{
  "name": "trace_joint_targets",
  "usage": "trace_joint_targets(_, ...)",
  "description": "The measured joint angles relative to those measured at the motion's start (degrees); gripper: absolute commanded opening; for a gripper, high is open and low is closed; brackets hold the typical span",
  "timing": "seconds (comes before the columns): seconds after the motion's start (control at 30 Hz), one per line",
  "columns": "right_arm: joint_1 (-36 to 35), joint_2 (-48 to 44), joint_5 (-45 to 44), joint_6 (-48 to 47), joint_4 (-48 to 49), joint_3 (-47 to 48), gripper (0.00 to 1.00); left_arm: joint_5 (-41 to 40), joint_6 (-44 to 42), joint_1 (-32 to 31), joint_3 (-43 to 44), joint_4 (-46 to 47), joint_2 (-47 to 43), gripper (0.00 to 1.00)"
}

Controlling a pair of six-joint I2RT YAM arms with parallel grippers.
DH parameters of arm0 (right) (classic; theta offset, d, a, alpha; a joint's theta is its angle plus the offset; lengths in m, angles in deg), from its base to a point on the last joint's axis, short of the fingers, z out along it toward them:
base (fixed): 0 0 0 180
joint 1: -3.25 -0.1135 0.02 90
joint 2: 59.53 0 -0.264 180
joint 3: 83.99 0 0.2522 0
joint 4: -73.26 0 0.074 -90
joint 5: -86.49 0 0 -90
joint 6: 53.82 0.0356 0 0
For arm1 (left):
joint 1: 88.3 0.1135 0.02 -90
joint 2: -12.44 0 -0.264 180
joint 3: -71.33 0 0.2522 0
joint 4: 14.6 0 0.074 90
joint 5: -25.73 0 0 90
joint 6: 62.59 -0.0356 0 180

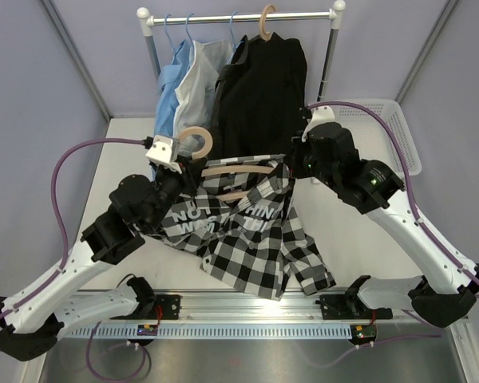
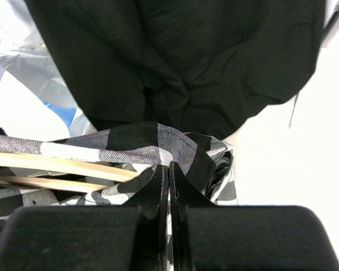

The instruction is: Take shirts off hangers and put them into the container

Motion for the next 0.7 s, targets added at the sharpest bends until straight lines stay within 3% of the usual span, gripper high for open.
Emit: trace_joint_targets(0.7, 5.14, -7.54, 13.97, -6.32, 5.97, -15.41, 0.0, -0.74, -2.62, -0.44, -0.55, -3.82, -4.11, 0.0)
